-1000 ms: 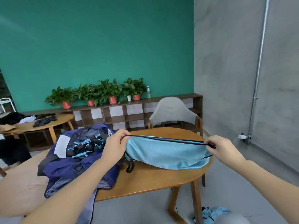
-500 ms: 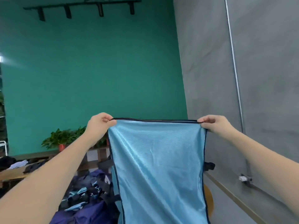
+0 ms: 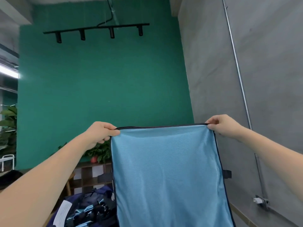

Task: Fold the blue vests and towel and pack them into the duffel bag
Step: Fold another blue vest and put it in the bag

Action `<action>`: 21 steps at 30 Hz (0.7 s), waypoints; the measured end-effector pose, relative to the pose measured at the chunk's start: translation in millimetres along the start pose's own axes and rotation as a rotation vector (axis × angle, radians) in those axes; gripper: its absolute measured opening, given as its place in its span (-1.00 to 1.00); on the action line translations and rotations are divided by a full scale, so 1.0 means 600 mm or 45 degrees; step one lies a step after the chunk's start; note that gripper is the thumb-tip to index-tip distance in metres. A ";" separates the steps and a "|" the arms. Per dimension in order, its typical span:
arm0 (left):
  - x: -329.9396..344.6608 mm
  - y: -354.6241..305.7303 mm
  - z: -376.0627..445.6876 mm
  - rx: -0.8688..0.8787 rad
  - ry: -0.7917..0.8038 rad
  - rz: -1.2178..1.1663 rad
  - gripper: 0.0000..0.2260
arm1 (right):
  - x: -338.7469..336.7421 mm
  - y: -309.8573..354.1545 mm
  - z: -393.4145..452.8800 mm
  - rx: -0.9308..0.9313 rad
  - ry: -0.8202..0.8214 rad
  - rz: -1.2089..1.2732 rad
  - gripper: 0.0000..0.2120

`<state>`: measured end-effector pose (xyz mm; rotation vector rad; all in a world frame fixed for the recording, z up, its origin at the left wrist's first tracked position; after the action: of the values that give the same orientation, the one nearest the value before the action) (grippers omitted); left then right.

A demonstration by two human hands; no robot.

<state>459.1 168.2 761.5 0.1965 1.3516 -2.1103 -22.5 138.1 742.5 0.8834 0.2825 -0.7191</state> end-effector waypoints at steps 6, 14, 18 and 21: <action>0.015 -0.016 0.015 -0.110 0.062 -0.313 -0.75 | 0.022 0.019 0.007 0.239 0.067 0.522 -0.89; 0.060 0.054 0.045 -0.096 0.019 -0.135 -0.73 | 0.089 -0.020 0.032 0.129 0.073 0.190 -0.90; 0.097 0.127 0.071 -0.152 0.034 0.057 -0.78 | 0.144 -0.060 0.054 0.122 0.028 0.145 -0.97; 0.140 0.194 0.097 -0.207 0.061 0.174 -0.85 | 0.211 -0.105 0.073 0.156 0.076 0.101 -0.96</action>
<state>470.0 49.8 662.2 0.2656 1.4872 -1.8843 25.2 19.5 667.3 1.0279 0.2567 -0.6421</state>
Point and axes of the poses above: each hand's wrist, its own z-axis towards the middle knuckle, its own x-axis out of the palm, y = z × x, the point moved 8 cm from there along z, towards the middle knuckle, and after that the axes turned 2 degrees about -y, right-handed, at the moved point
